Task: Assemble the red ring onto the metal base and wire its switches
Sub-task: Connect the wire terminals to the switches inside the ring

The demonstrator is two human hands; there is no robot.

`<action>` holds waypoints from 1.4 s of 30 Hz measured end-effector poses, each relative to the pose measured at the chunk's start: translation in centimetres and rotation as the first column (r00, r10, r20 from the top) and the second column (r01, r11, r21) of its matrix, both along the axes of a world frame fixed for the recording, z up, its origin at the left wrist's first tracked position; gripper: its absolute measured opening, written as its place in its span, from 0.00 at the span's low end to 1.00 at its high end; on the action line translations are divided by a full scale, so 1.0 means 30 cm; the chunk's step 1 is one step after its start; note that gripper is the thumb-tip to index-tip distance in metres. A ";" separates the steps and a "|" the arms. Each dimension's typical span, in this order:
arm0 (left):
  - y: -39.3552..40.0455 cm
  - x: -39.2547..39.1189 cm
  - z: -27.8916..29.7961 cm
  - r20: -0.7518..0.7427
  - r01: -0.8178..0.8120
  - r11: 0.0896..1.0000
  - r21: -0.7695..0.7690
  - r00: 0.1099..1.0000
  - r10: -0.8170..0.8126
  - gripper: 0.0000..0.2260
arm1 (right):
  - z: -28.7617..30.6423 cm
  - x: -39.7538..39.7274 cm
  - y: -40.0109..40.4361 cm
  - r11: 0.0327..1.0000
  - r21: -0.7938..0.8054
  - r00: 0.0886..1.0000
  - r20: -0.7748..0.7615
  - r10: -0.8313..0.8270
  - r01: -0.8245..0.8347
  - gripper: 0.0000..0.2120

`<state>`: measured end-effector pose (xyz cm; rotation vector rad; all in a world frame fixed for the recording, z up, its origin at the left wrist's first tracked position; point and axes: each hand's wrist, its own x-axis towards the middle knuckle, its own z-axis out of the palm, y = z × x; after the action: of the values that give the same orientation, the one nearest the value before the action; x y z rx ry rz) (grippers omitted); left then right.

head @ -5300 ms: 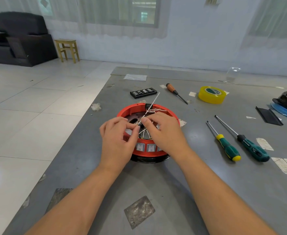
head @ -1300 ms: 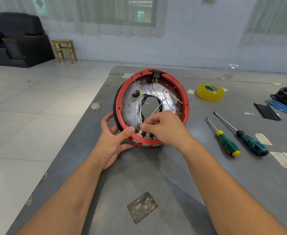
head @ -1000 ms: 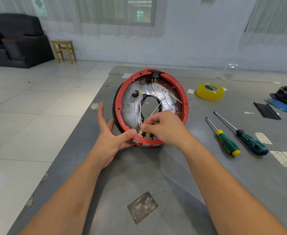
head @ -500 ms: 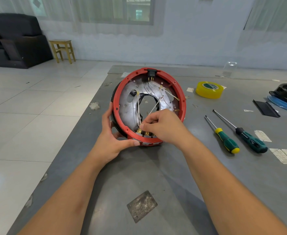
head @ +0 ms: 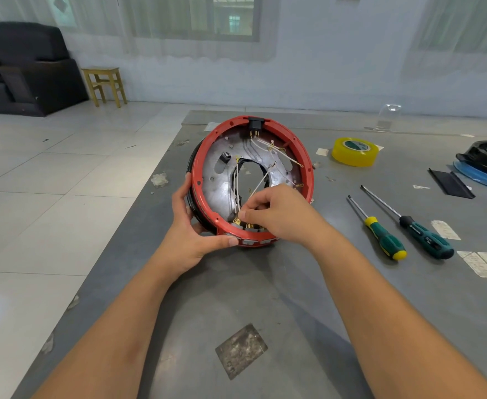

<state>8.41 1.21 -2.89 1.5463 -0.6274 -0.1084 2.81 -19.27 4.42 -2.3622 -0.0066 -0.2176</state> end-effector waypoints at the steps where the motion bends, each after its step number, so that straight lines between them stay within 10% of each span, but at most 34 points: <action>1: 0.000 0.001 0.000 -0.001 0.003 1.000 0.000 1.000 -0.003 0.62 | 0.007 -0.002 -0.005 1.000 -0.016 1.000 0.002 0.004 -0.004 0.05; 9: 0.003 0.016 -0.010 -0.010 0.019 0.999 0.026 1.000 -0.018 0.61 | 0.033 -0.024 -0.026 0.960 -0.275 0.997 0.034 0.066 -0.054 0.04; 19: -0.009 -0.002 -0.021 0.242 -0.083 0.994 0.067 0.968 0.064 0.63 | 0.021 -0.021 -0.030 0.978 -0.187 0.996 -0.011 0.093 -0.093 0.04; 30: -0.043 -0.017 -0.018 0.497 -0.224 0.962 0.159 0.860 0.118 0.23 | 0.006 -0.012 -0.038 0.982 -0.164 0.996 0.005 0.093 -0.091 0.04; 42: -0.037 -0.006 -0.025 0.480 -0.189 0.977 0.093 0.868 0.122 0.21 | 0.027 -0.025 -0.044 0.982 -0.155 0.994 -0.037 0.104 -0.109 0.03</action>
<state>8.23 0.11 -3.64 1.7670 -0.8881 0.3708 2.07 -20.59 5.23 -2.5126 -0.1412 -0.1353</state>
